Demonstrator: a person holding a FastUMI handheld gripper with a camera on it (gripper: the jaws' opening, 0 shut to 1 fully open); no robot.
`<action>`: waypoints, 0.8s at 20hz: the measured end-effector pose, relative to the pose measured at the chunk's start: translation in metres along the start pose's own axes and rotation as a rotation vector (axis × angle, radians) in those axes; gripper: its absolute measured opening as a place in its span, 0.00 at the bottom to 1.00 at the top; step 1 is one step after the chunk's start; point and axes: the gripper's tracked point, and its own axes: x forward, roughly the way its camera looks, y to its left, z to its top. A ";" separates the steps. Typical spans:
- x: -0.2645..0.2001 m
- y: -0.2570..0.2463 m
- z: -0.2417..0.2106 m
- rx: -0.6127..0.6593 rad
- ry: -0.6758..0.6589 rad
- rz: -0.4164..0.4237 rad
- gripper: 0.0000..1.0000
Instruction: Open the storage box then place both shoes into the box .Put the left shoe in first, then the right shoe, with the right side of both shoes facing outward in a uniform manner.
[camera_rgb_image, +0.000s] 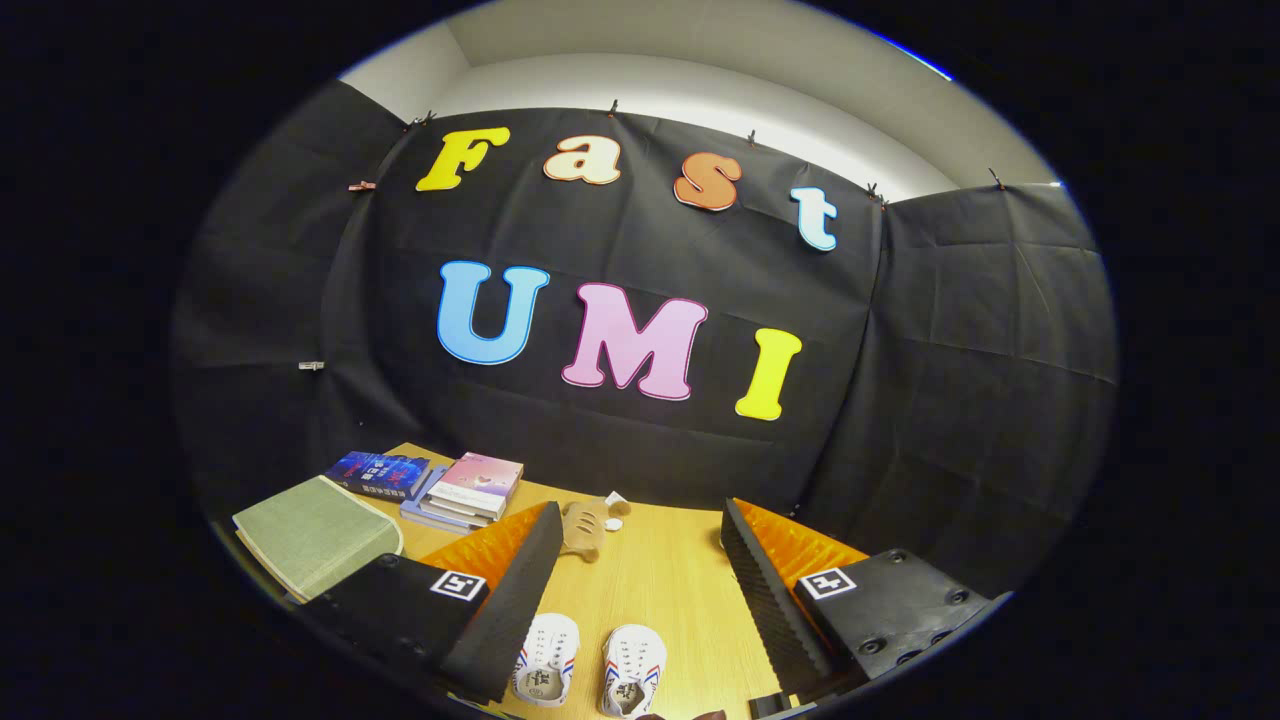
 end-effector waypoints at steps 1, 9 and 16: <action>0.000 0.001 0.001 -0.003 -0.002 0.001 0.98; 0.014 0.036 0.000 0.018 0.016 0.110 0.97; 0.012 0.124 -0.015 0.181 0.092 0.443 0.98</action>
